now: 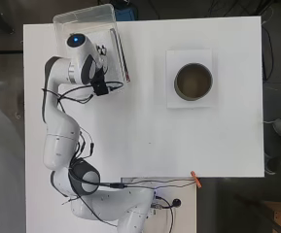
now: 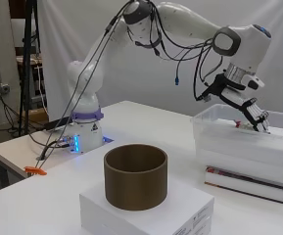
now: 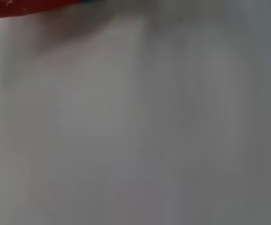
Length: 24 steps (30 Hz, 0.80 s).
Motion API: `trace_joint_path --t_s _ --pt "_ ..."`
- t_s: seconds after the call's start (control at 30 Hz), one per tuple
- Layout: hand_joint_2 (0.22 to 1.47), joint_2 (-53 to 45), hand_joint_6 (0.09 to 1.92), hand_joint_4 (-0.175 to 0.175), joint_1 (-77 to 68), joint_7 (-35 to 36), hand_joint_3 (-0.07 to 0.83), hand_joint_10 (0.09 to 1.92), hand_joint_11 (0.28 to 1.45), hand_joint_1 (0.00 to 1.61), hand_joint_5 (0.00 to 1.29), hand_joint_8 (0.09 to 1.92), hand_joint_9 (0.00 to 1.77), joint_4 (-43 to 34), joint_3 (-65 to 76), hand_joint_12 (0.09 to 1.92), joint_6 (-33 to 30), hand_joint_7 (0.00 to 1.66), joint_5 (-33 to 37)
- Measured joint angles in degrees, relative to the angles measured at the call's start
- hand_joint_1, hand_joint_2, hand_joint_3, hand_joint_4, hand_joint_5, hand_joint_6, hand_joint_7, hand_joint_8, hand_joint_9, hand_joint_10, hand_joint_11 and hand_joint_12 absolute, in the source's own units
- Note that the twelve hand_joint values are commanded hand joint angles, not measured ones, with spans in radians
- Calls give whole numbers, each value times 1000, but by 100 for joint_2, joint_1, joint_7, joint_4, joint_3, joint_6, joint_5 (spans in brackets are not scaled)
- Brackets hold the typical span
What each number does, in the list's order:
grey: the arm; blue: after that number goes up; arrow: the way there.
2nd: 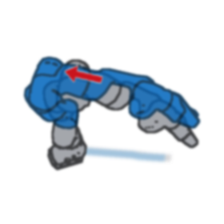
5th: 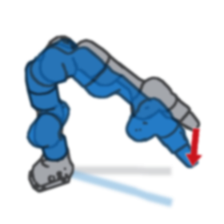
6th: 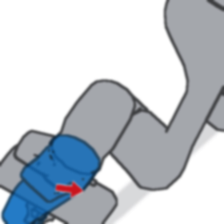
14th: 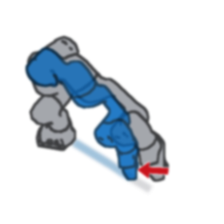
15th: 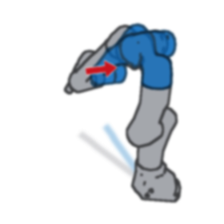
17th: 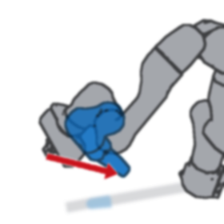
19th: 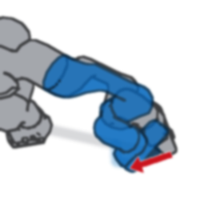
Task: Teleoperate dual arm-hand system to remove items from a box
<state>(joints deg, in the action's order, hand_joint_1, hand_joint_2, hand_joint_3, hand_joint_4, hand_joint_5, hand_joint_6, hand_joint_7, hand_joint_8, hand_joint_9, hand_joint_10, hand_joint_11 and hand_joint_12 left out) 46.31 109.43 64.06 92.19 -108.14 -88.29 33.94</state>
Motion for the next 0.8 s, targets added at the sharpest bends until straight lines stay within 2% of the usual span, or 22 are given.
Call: trace_joint_path --t_s 0.33,0.37,0.4,0.43,0.47,0.5,0.53,0.57,0.63,0.77,0.8 --pt "899 131 87 104 -172 104 0 87 411 93 341 87 382 247 -97 87 -340 348 -214" --pt "904 148 87 96 -246 94 2 87 422 98 339 87 397 305 -101 87 -354 351 -253" --pt "966 170 87 69 -297 83 8 87 496 167 410 87 555 337 -116 87 -380 472 -308" --pt "1054 206 430 103 -324 61 -8 561 634 466 590 495 825 354 -126 488 -466 722 -413" --pt "1109 229 765 135 -351 70 -18 1136 776 703 730 1080 1075 391 -101 1016 -631 933 -527" --pt "1140 240 974 155 -393 103 -19 1511 868 843 807 1484 1239 474 -39 1380 -778 1060 -543" --pt "1159 251 1098 166 -523 132 -15 1718 918 913 839 1713 1331 680 94 1583 -1044 1128 -406" --pt "1171 259 1176 171 -645 137 -10 1825 944 943 845 1832 1377 861 178 1687 -1253 1162 -225" --pt "1190 277 1266 175 -864 117 -1 1901 944 949 824 1918 1382 1211 321 1759 -1634 1164 164" --pt "1241 310 1447 175 -1171 253 16 1920 937 897 726 1920 1354 1536 602 1776 -1898 1137 475" --pt "1234 306 1624 175 -1269 351 11 1920 958 900 737 1920 1364 1628 748 1779 -1907 1146 589"
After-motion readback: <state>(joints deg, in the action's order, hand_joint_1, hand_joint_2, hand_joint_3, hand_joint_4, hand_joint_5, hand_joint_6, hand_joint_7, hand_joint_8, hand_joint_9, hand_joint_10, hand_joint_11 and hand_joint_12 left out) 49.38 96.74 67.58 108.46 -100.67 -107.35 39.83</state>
